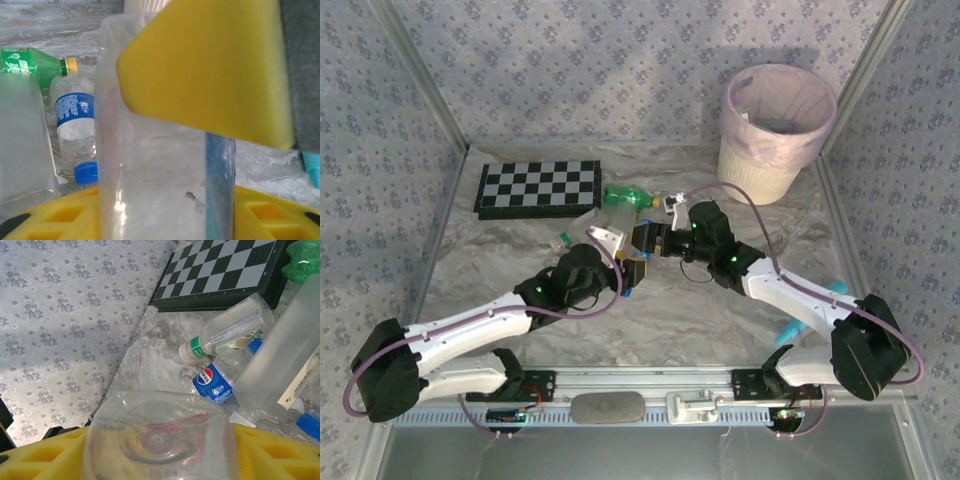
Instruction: Put the plastic bottles in the bin
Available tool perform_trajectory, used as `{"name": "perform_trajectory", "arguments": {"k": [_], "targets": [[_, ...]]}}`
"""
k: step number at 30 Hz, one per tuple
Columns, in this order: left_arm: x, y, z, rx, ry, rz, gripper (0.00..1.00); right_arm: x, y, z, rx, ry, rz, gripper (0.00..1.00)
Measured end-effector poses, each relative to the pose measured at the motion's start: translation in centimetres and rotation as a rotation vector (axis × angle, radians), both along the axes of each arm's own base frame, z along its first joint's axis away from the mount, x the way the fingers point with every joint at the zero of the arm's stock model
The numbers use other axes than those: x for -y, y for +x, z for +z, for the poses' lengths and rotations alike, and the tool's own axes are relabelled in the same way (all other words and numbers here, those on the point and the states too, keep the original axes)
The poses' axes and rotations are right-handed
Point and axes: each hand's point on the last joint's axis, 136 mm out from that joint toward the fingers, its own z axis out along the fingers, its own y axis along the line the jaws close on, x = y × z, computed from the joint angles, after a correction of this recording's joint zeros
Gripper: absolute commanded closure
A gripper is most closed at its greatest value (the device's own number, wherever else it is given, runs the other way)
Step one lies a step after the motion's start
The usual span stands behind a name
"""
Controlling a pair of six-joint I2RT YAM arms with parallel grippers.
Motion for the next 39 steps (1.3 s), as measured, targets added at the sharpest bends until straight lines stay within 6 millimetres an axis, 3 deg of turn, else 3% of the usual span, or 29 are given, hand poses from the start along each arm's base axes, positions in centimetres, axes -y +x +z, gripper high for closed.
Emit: {"name": "perform_trajectory", "arguments": {"k": [8, 11, 14, 17, 22, 27, 33, 36, 39], "targets": [[-0.2, -0.1, 0.1, 0.006, -0.003, -0.001, 0.16, 0.0, 0.1, -0.5, -0.002, -0.015, -0.002, 0.46], [-0.3, 0.0, 0.4, 0.009, -0.011, 0.009, 0.11, 0.5, 0.5, -0.9, 0.003, -0.05, -0.021, 0.47], [-0.8, 0.3, 0.6, 0.015, -0.017, 0.041, 0.07, 2.0, 1.9, -1.0, 0.016, -0.117, -0.071, 0.47], [-2.1, 1.2, 0.4, 0.006, -0.023, 0.107, 0.01, 4.7, 4.2, 0.2, 0.04, -0.176, -0.152, 0.48], [-5.8, 3.2, -1.9, -0.07, -0.027, 0.276, 0.0, 10.7, 9.0, 6.0, 0.152, -0.236, -0.318, 0.48], [-8.9, 3.7, -4.9, -0.163, -0.014, 0.411, 0.0, 17.2, 12.3, 15.3, 0.356, -0.237, -0.495, 0.49], [-10.3, 3.2, -6.7, -0.226, -0.038, 0.473, 0.0, 23.8, 14.6, 25.0, 0.589, -0.277, -0.716, 0.49], [-10.6, 3.0, -7.2, -0.243, -0.049, 0.488, 0.0, 26.3, 16.2, 27.8, 0.67, -0.31, -0.812, 0.49], [-10.9, 2.9, -6.9, -0.241, -0.073, 0.499, 0.0, 28.5, 18.5, 28.7, 0.703, -0.362, -0.892, 0.49]]}}
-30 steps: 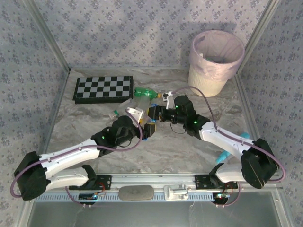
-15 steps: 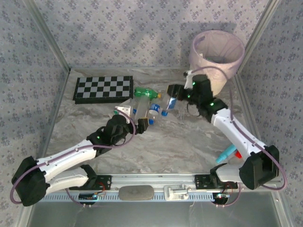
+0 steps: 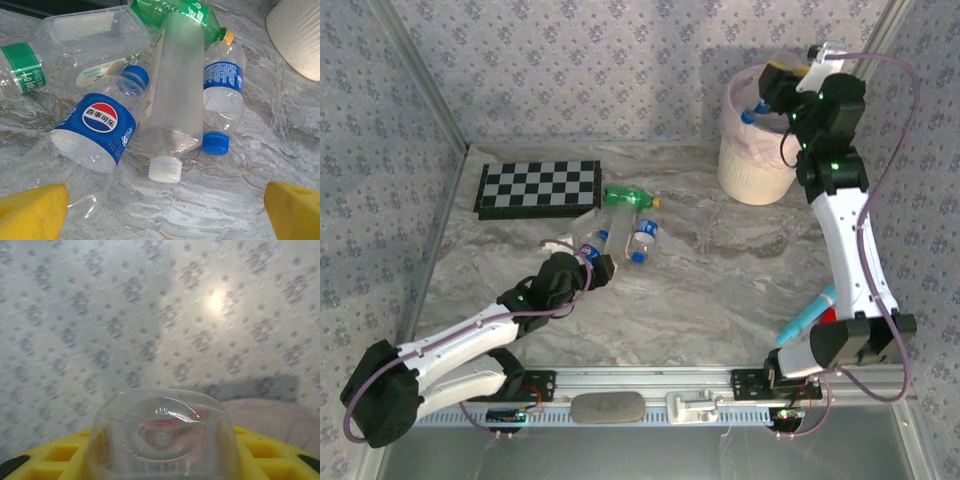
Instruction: Put the plastic bottles in the bin
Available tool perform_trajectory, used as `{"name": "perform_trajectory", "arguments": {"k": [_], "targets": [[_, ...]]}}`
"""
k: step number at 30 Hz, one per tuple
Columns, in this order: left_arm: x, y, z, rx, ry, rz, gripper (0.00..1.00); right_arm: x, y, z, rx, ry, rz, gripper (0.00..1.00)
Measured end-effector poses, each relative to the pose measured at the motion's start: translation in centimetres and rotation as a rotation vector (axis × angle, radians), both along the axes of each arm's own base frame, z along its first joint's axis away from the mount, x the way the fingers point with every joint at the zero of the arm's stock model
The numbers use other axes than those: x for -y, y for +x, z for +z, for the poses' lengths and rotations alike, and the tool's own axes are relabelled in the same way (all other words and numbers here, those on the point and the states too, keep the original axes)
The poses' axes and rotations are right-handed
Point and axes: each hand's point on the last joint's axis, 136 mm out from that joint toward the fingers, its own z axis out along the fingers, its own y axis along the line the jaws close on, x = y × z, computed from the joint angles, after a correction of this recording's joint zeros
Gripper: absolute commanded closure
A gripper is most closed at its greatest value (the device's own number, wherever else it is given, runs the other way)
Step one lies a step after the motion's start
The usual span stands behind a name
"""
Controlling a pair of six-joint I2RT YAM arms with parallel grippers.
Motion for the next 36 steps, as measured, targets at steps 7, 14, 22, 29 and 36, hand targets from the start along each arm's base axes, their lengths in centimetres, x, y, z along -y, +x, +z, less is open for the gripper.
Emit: {"name": "perform_trajectory", "arguments": {"k": [7, 14, 22, 29, 36], "targets": [[-0.8, -0.4, 1.0, 0.027, -0.04, 0.024, 0.0, 2.5, 6.0, -2.7, -0.06, -0.063, -0.12, 0.49], [-2.5, -1.2, 1.5, 0.048, -0.069, 0.068, 0.0, 2.7, 10.4, -6.6, -0.183, -0.087, -0.13, 0.49], [-4.2, -2.1, 1.2, 0.057, -0.091, 0.117, 0.0, 2.5, 12.7, -12.3, -0.354, -0.099, -0.118, 0.47], [-5.1, -2.3, 1.5, 0.067, -0.088, 0.147, 0.0, 2.4, 13.5, -16.9, -0.48, -0.086, -0.102, 0.34], [-5.6, -2.4, 1.0, 0.053, -0.075, 0.163, 0.0, 2.3, 13.4, -15.6, -0.465, -0.065, -0.101, 0.0]]}}
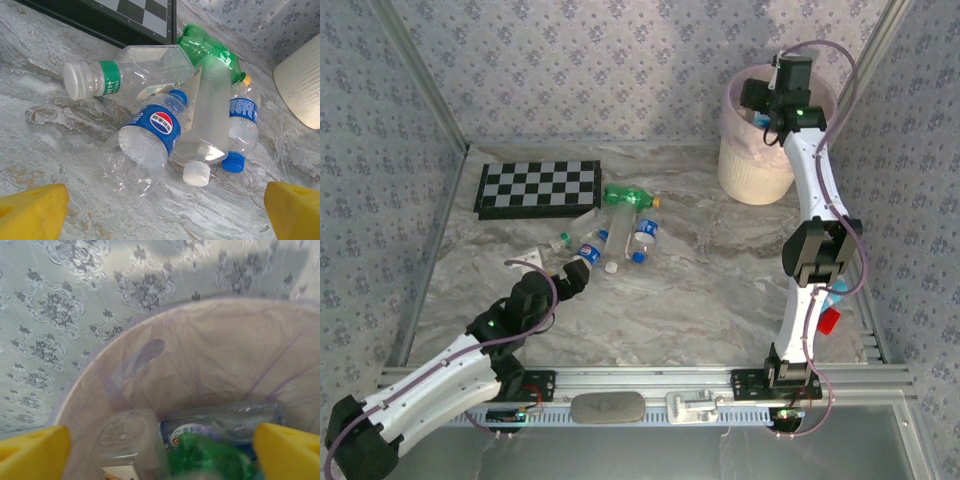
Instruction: Put the plastic bottles in the bin
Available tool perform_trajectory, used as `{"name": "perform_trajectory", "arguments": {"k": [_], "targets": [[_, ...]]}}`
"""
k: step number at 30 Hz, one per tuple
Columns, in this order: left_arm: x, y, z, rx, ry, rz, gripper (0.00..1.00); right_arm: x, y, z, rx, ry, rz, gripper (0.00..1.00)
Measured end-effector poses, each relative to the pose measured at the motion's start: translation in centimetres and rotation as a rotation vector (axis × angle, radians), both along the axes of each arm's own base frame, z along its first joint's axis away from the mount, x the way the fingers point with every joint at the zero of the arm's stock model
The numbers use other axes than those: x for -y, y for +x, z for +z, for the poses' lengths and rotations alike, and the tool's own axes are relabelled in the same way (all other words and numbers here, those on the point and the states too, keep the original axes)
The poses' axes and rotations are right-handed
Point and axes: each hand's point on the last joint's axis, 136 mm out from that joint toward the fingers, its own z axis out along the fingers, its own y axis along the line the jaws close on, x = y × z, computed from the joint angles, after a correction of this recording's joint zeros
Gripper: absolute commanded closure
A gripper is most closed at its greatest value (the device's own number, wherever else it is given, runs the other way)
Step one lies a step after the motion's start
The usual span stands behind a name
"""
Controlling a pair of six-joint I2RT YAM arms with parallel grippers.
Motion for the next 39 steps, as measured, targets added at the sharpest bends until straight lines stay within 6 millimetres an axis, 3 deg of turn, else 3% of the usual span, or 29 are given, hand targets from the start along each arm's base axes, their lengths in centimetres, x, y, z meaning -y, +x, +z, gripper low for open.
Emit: {"name": "perform_trajectory", "arguments": {"k": [5, 9, 14, 18, 22, 27, 34, 39], "targets": [[-0.5, 0.2, -0.1, -0.004, 0.005, 0.018, 0.0, 0.1, -0.7, 2.6, 0.05, -0.007, -0.003, 0.0], [-1.8, 0.7, -0.3, -0.011, 0.018, 0.064, 0.0, -0.3, -2.3, 5.0, 0.086, -0.022, 0.002, 0.0], [-3.7, 1.5, -0.5, -0.022, 0.035, 0.122, 0.0, -2.8, -6.9, 8.1, 0.133, -0.035, 0.051, 0.0], [-4.9, 2.5, 0.3, -0.024, 0.04, 0.144, 0.0, -6.7, -11.6, 9.0, 0.169, -0.035, 0.143, 0.0], [-5.0, 3.9, 1.6, -0.035, 0.062, 0.117, 0.0, -11.1, -15.4, 7.3, 0.157, -0.034, 0.258, 0.0], [-4.0, 5.9, 1.6, -0.09, 0.105, 0.028, 0.0, -15.0, -18.5, 3.0, 0.073, -0.005, 0.382, 0.0], [-0.8, 8.0, 0.0, -0.192, 0.159, -0.162, 0.0, -17.4, -21.9, -2.3, -0.028, 0.064, 0.455, 0.0], [-0.1, 8.3, -1.5, -0.241, 0.197, -0.219, 0.0, -18.1, -23.8, -5.5, -0.087, 0.104, 0.467, 0.0]]}}
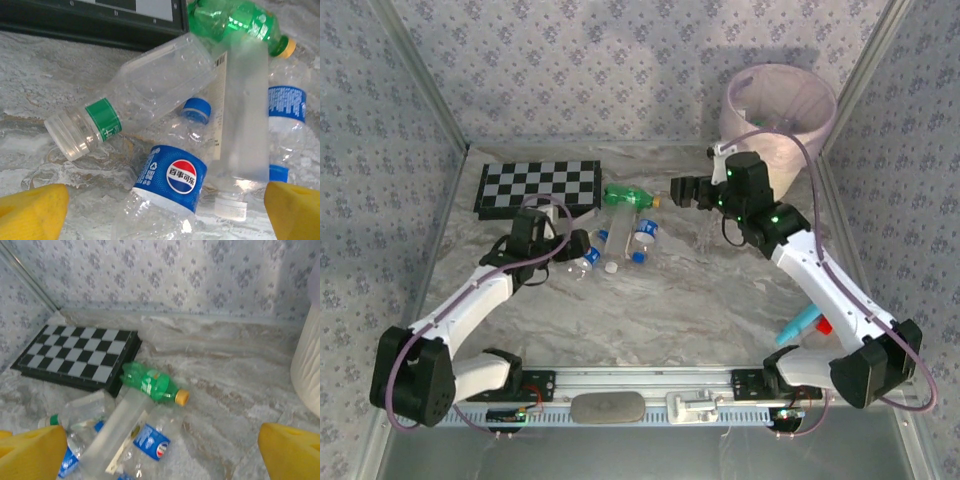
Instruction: Put the plastic bottles in the bin
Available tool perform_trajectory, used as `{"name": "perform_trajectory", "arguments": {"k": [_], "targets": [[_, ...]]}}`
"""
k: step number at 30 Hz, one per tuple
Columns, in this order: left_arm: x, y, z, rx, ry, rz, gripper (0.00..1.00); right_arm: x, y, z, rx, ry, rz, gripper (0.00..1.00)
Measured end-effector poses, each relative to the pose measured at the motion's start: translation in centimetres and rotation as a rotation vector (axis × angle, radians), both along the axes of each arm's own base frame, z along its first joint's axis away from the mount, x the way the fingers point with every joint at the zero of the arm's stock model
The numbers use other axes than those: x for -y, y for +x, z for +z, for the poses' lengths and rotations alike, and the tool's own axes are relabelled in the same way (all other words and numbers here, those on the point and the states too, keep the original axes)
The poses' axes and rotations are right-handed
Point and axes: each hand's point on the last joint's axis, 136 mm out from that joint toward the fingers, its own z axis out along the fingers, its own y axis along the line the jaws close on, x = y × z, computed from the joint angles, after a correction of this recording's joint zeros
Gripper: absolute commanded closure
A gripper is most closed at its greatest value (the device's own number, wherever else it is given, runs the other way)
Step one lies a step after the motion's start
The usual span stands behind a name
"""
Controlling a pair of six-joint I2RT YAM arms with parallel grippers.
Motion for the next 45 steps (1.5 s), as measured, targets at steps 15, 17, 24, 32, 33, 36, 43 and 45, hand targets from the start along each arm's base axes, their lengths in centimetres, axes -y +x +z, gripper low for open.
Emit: {"name": "perform_trajectory", "arguments": {"k": [15, 17, 24, 32, 33, 36, 43, 45], "targets": [[0.4, -0.4, -4.3, -0.136, 0.098, -0.079, 0.08, -1.8, -4.2, -9.1, -0.174, 0.01, 0.034, 0.0], [0.9, -0.4, -5.0, -0.158, 0.109, -0.097, 0.09, -2.1, -4.2, -9.0, -0.17, 0.017, 0.038, 0.0], [2.3, -0.8, -7.0, -0.212, 0.147, -0.152, 0.16, -3.0, -4.1, -9.6, -0.186, 0.006, 0.056, 0.0], [3.0, -0.9, -8.5, -0.25, 0.177, -0.179, 0.21, -3.2, -4.0, -9.4, -0.188, 0.004, 0.058, 0.0], [3.1, -0.9, -8.6, -0.254, 0.179, -0.182, 0.22, -3.2, -3.9, -9.4, -0.188, 0.005, 0.058, 0.0], [3.3, -1.1, -9.1, -0.267, 0.191, -0.194, 0.29, -3.3, -3.9, -9.3, -0.187, 0.005, 0.059, 0.0], [3.6, -1.0, -9.1, -0.258, 0.205, -0.21, 0.46, -3.4, -3.8, -9.2, -0.186, 0.003, 0.057, 0.0], [3.6, -1.0, -9.0, -0.255, 0.207, -0.211, 0.47, -3.4, -3.8, -9.3, -0.188, 0.003, 0.057, 0.0]]}}
